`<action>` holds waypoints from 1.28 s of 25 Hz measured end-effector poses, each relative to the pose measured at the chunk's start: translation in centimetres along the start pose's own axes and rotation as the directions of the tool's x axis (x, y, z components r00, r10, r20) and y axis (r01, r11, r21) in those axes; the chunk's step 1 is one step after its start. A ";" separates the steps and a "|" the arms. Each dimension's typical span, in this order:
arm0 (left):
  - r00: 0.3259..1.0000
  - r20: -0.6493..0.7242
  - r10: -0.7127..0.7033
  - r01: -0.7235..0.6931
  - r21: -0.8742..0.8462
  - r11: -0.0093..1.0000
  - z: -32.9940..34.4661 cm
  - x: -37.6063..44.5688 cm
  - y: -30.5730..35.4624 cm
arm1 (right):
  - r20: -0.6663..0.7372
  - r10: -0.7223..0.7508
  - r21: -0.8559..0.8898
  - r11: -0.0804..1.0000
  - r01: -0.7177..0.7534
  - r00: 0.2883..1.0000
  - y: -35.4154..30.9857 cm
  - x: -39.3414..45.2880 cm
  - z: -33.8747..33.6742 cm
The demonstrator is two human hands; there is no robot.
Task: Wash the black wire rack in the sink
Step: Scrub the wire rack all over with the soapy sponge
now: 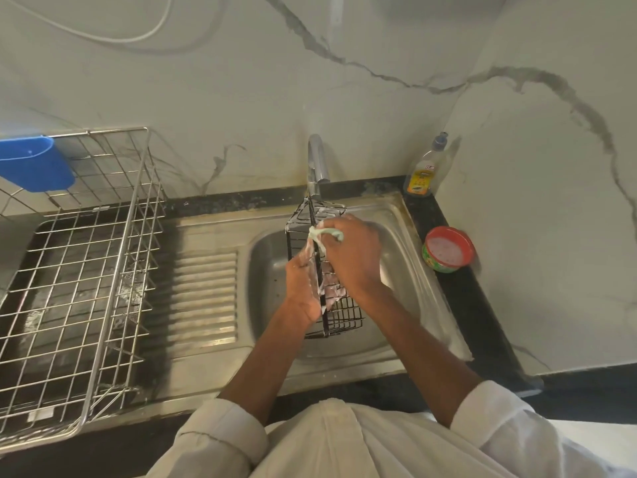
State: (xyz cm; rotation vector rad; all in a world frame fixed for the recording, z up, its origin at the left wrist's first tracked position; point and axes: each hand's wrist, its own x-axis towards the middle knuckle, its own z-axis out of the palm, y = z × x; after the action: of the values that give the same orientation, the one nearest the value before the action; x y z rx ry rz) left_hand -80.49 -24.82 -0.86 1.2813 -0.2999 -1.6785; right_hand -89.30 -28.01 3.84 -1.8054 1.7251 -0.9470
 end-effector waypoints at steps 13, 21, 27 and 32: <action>0.997 -0.068 0.024 -0.029 -0.076 0.997 -1.5 2.2 -0.5 | 0.247 0.110 -0.377 0.926 -0.009 0.963 3.3 -2.6 -2.9; 0.994 -0.053 0.091 -0.094 -0.053 0.994 -1.5 1.7 -0.6 | 0.130 0.100 -0.388 0.921 -0.042 0.986 2.0 -1.2 -2.2; 0.998 -0.029 0.061 -0.063 -0.069 0.996 -1.8 2.6 -1.3 | 0.150 -0.040 -0.136 0.989 0.060 0.988 1.9 -2.8 -0.7; 0.997 0.008 0.071 -0.071 0.041 0.997 -1.6 2.0 -1.2 | -0.003 0.125 -0.324 0.938 -0.119 0.992 3.4 -1.0 -2.2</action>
State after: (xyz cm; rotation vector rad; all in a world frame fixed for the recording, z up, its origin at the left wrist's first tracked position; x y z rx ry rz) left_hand -79.73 -25.28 -3.60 1.2815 -0.3816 -1.6238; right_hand -93.17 -27.12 2.65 -1.8673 2.0519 -0.6207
